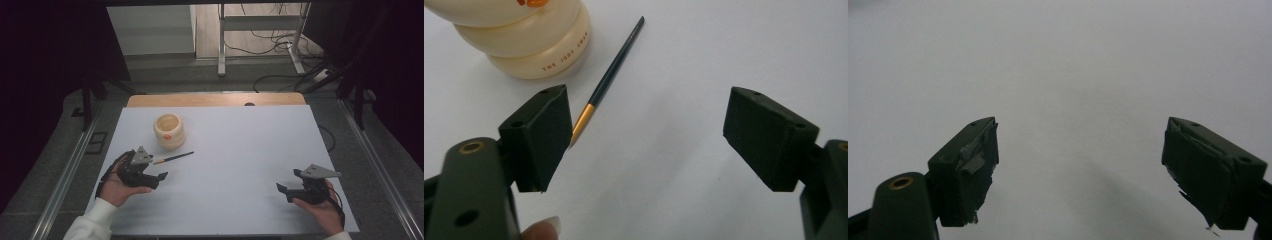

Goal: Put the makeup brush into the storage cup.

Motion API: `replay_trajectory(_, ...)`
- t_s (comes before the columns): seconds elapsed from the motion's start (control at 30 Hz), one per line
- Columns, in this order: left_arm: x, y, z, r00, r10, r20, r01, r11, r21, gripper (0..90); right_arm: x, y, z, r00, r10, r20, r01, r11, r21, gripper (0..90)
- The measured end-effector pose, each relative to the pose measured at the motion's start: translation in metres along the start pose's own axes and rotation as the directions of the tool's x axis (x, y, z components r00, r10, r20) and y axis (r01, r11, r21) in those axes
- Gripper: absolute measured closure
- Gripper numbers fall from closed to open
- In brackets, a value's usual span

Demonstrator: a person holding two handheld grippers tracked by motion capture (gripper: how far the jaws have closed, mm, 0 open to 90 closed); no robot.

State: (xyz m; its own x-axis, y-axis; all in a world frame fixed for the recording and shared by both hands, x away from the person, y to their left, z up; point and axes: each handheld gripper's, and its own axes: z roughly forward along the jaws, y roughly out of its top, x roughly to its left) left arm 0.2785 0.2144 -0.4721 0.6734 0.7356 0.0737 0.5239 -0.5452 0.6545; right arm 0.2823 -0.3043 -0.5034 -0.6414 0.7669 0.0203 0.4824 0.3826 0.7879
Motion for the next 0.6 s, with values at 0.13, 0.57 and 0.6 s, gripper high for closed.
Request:
replay_trajectory(0.13,0.004,0.001,0.0,0.9999,0.015,-0.006,-0.015,0.9998,0.015,19.7,0.0,0.0,0.001,1.0,-0.001,0.0,0.001,1.0,0.002,15.7)
replay_trajectory(0.57,0.017,0.007,0.009,0.9982,0.051,0.031,-0.053,0.9969,0.058,22.1,0.0,0.0,0.001,1.0,-0.002,0.0,0.002,1.0,0.003,15.7)
replay_trajectory(0.6,0.017,0.007,0.009,0.9982,0.051,0.031,-0.053,0.9969,0.058,22.2,0.0,0.0,0.001,1.0,-0.003,0.0,0.003,1.0,0.003,15.7)
